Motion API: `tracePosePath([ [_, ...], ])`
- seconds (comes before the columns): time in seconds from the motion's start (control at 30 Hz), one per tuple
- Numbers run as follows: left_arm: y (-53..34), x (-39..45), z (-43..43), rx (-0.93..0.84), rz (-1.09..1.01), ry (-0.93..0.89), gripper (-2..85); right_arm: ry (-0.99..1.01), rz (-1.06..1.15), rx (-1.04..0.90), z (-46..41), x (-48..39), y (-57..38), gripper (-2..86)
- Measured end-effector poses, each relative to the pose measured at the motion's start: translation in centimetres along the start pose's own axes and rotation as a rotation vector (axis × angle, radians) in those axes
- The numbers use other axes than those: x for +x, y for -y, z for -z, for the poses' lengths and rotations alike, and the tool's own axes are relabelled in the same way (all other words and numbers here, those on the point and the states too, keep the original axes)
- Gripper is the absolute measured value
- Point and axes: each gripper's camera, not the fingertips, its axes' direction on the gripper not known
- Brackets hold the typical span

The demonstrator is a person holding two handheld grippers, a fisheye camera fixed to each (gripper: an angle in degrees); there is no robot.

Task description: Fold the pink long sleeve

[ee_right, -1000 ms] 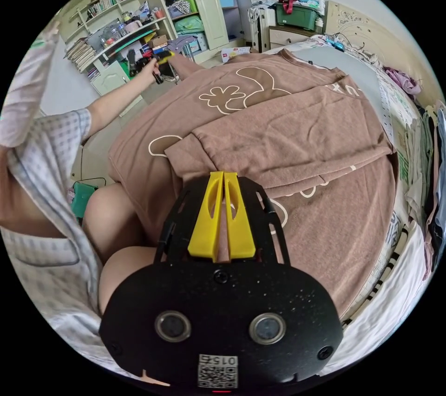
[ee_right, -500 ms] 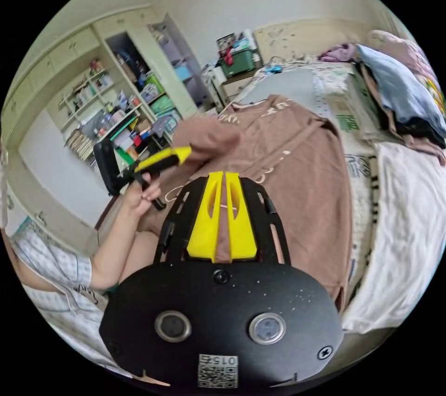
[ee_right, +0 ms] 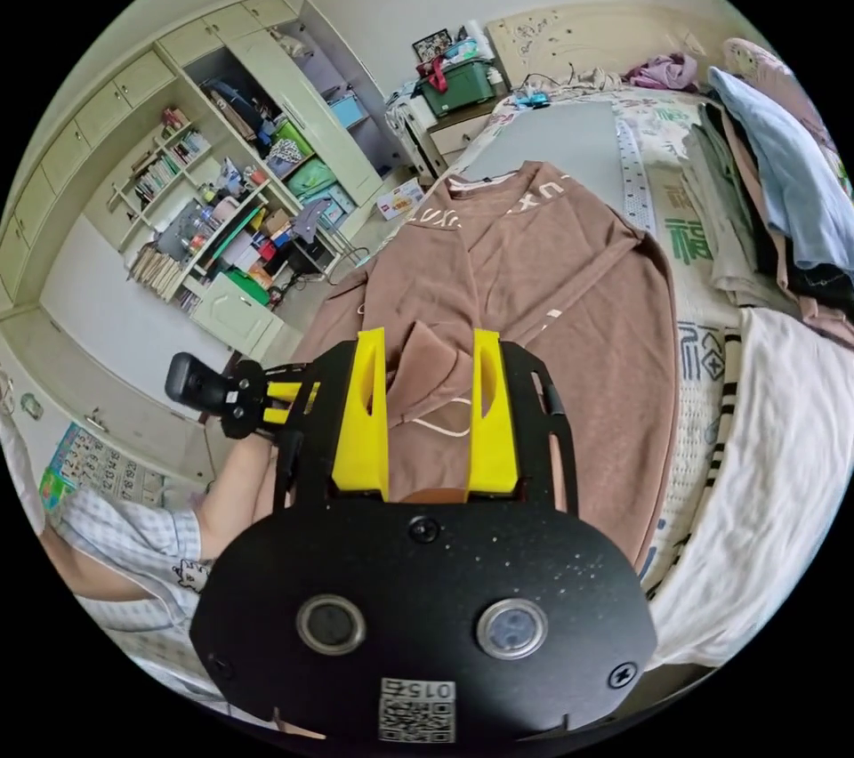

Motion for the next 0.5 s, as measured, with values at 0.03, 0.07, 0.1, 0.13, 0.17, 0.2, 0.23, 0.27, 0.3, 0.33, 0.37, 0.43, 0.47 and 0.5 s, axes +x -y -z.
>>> tracePosePath([
  [0.03,0.1,0.5,-0.3,-0.011,-0.012,-0.01,6.2,-0.016,-0.023,0.009,-0.5,0.5,-0.2,13.6],
  [0.07,0.1,0.7,-0.5,-0.013,-0.009,-0.019,6.4,-0.006,-0.052,0.022,-1.2,1.4,-0.8,13.5],
  [0.1,0.1,0.7,-0.6,-0.009,-0.003,-0.025,6.5,0.006,-0.07,0.026,-1.7,1.9,-1.3,13.5],
  [0.13,-0.1,0.6,-0.5,0.008,0.012,-0.044,6.6,0.057,-0.108,0.013,-2.4,2.9,-2.0,13.5],
  [0.17,-0.2,0.4,-0.2,0.036,0.028,-0.065,6.7,0.156,-0.108,0.003,-2.4,3.5,-2.3,13.5],
  [0.2,-0.3,0.3,0.0,0.051,0.034,-0.074,6.8,0.197,-0.108,0.02,-2.1,3.8,-2.5,13.5],
  [0.23,-0.2,0.3,0.3,0.08,0.044,-0.078,7.0,0.235,-0.114,0.072,-1.4,4.2,-2.8,13.5],
  [0.27,0.0,0.3,0.4,0.099,0.058,-0.067,7.2,0.224,-0.108,0.108,-0.9,4.4,-3.1,13.5],
  [0.3,0.1,0.4,0.3,0.1,0.067,-0.058,7.4,0.212,-0.105,0.113,-0.8,4.4,-3.1,13.5],
  [0.33,0.6,0.5,-0.3,0.083,0.086,-0.041,7.8,0.19,-0.106,0.112,-0.8,4.5,-3.1,13.5],
  [0.37,1.2,0.8,-1.6,0.025,0.094,-0.023,8.2,0.188,-0.113,0.11,-1.0,4.6,-3.1,13.5],
  [0.43,1.9,1.9,-4.3,-0.109,0.029,-0.049,8.4,0.22,-0.118,0.106,-1.4,4.9,-3.0,13.5],
  [0.47,2.2,3.1,-5.8,-0.181,-0.05,-0.087,7.7,0.23,-0.12,0.099,-1.7,5.0,-2.9,13.5],
  [0.5,2.4,3.8,-6.2,-0.203,-0.088,-0.093,7.3,0.227,-0.12,0.094,-1.8,5.0,-2.9,13.5],
])
